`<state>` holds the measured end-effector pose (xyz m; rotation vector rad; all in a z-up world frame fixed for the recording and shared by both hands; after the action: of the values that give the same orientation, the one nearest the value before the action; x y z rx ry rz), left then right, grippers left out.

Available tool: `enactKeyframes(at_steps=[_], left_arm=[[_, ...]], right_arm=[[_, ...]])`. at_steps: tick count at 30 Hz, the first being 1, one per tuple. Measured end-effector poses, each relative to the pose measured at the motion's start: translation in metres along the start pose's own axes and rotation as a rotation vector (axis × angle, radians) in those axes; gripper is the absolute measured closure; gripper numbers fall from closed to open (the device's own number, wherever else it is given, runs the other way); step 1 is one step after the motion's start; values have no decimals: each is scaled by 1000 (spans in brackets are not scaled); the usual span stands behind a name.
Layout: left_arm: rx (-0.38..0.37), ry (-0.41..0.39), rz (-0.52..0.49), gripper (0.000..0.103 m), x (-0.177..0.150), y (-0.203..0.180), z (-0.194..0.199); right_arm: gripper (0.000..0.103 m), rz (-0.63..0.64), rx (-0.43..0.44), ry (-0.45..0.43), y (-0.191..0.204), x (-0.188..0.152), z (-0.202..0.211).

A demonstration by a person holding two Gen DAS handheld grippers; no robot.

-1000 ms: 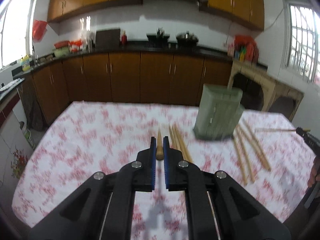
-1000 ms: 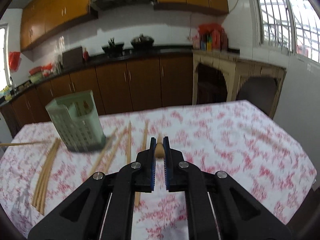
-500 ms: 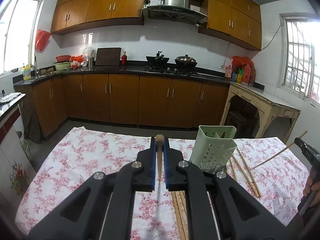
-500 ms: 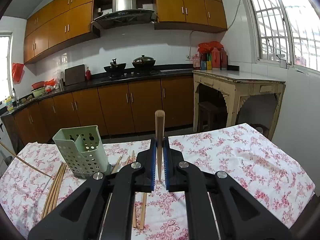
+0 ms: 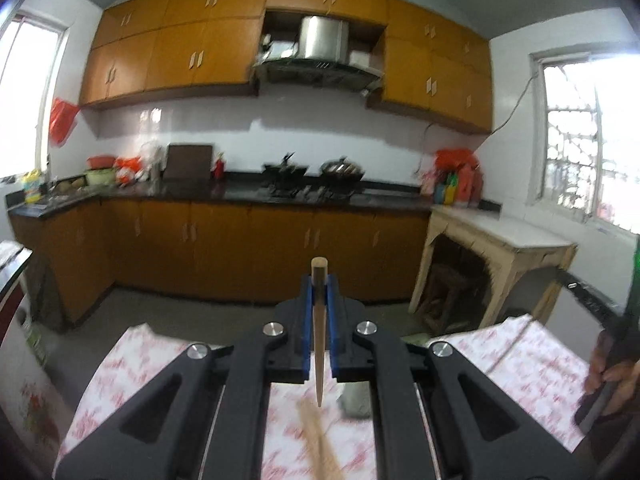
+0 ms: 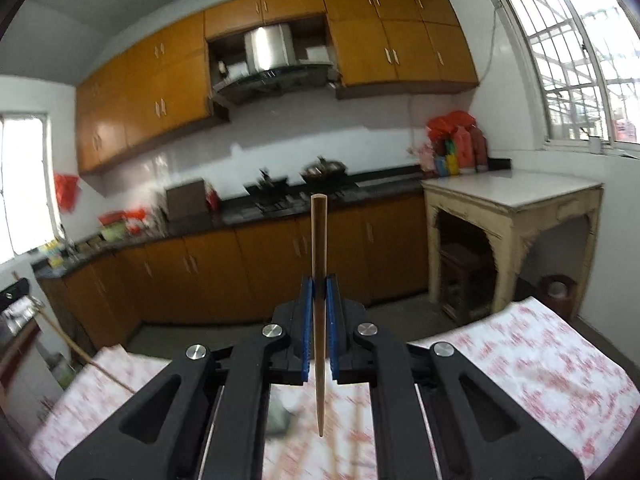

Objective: Organize utensils
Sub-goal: 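Lift both held chopsticks and lower them upright into the green utensil holder, then open both tools to release the chopsticks into the holder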

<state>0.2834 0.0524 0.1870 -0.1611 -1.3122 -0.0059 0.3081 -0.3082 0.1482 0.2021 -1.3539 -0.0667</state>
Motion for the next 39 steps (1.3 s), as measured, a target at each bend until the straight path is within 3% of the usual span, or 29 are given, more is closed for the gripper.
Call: enactKeyframes(at_steps=[5, 10, 14, 23, 31, 33, 35, 39], left_arm=[[-77, -24, 11, 95, 38, -34, -16], [-98, -25, 8, 95, 44, -56, -40], [-80, -15, -7, 95, 33, -65, -66], [-57, 120, 17, 95, -9, -53, -109], [-49, 176, 26, 95, -28, -44, -124], [-38, 177, 23, 93, -29, -41, -122], [-27, 177, 19, 86, -29, -38, -121], [-9, 164, 39, 75, -26, -27, -110]], right_arm=[[96, 8, 63, -45, 32, 25, -17], [96, 50, 104, -56, 60, 17, -35], [96, 54, 118, -37, 69, 4, -52], [96, 48, 117, 107, 74, -40, -87], [95, 31, 132, 183, 75, -50, -97], [89, 40, 121, 188, 75, -49, -97], [63, 44, 106, 177, 74, -48, -93], [58, 44, 92, 154, 69, -43, -83]])
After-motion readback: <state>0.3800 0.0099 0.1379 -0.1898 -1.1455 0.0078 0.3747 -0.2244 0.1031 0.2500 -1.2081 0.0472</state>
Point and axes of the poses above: each gripper's, at about its wrist camera, not at the fingertips, and z roughly against the way its jaws point, y to its left, x to its top, the point moved 5 cm from there along -z, roughly the way its jaws point, and after that the axes turned 2 degrees about z, right-handed, at the moved point
